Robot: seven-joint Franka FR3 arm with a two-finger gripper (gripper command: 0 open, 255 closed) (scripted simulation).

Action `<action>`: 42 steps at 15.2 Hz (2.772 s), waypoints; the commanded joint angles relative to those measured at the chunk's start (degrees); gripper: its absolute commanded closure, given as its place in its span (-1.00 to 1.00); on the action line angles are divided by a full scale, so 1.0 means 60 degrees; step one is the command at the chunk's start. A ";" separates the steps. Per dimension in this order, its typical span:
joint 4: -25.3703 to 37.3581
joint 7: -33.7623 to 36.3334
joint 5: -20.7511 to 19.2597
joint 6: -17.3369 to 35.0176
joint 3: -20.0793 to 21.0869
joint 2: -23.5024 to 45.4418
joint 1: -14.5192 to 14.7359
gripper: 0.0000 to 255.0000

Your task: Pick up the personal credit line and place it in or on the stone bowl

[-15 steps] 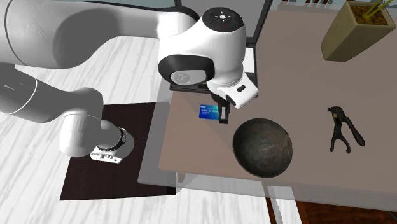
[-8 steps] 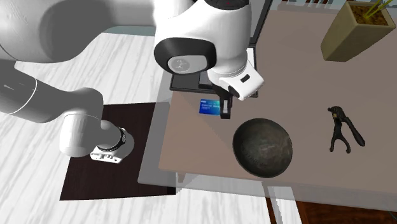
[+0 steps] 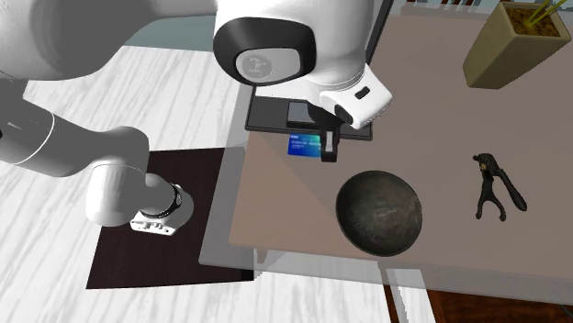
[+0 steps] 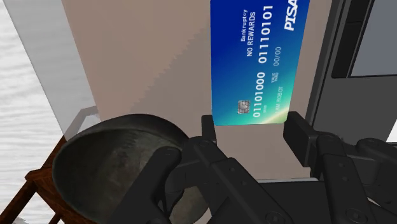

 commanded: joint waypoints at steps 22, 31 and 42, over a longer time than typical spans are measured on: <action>0.7149 -0.2455 0.0772 -0.2031 -0.1263 0.5065 -0.1179 1.00; 0.5241 -0.2401 0.0681 -0.0632 -0.1244 0.4553 -0.1101 1.00; 0.4282 -0.2379 0.0651 0.0162 -0.1236 0.4386 -0.1075 1.00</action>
